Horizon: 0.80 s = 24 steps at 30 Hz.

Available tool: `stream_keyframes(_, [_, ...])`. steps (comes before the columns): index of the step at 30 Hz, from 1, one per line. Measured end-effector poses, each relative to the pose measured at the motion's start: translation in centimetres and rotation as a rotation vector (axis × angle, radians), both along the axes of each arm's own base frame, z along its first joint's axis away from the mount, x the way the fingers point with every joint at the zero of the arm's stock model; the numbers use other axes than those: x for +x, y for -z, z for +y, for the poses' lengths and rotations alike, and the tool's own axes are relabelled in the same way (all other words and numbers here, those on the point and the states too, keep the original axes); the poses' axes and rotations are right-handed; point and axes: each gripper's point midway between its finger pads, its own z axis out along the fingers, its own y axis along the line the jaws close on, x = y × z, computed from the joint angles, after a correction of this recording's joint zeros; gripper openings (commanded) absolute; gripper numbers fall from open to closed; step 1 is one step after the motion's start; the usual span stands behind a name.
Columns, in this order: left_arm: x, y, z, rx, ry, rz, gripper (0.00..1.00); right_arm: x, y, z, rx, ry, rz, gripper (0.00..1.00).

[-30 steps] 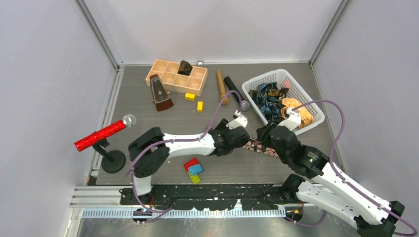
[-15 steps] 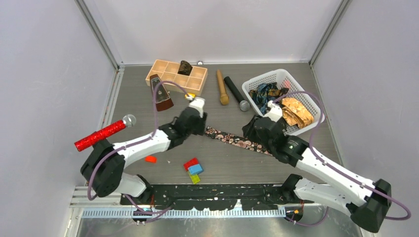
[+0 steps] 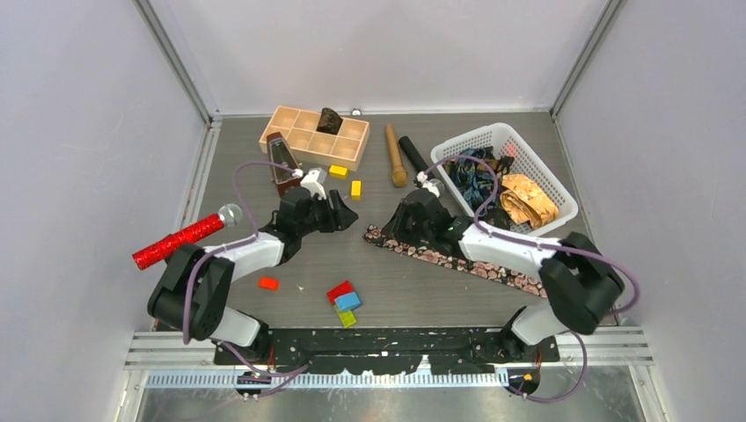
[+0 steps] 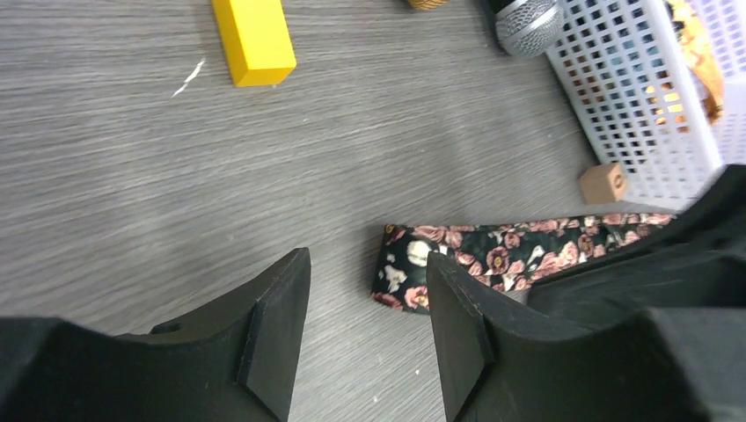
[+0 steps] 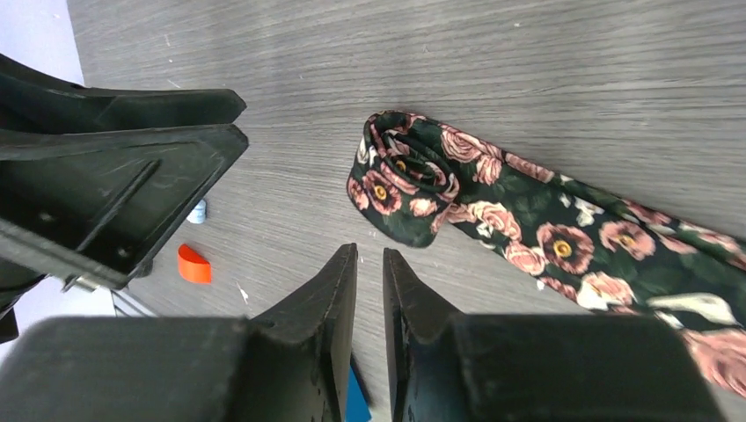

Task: Roll the ties
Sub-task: Roll the tie at the center of the board.

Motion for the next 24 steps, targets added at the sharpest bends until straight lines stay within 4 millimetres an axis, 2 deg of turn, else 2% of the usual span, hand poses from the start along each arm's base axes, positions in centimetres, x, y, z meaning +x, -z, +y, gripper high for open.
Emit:
stream_keyframes(4, [0.6, 0.6, -1.1, -0.081, 0.037, 0.020, 0.53, 0.7, 2.6, 1.2, 0.029, -0.012, 0.059, 0.15])
stream_keyframes(7, [0.5, 1.3, -1.9, -0.118, 0.063, 0.040, 0.52, 1.2, 3.6, 1.7, 0.056, -0.011, 0.087, 0.14])
stream_keyframes(14, [0.4, 2.4, -3.0, -0.165, 0.113, 0.059, 0.54, 2.4, 3.8, 1.9, 0.107, 0.013, 0.094, 0.14])
stream_keyframes(24, [0.1, 3.3, -3.5, -0.179, 0.150, 0.078, 0.54, 2.3, 4.5, 1.1, 0.077, 0.034, 0.120, 0.14])
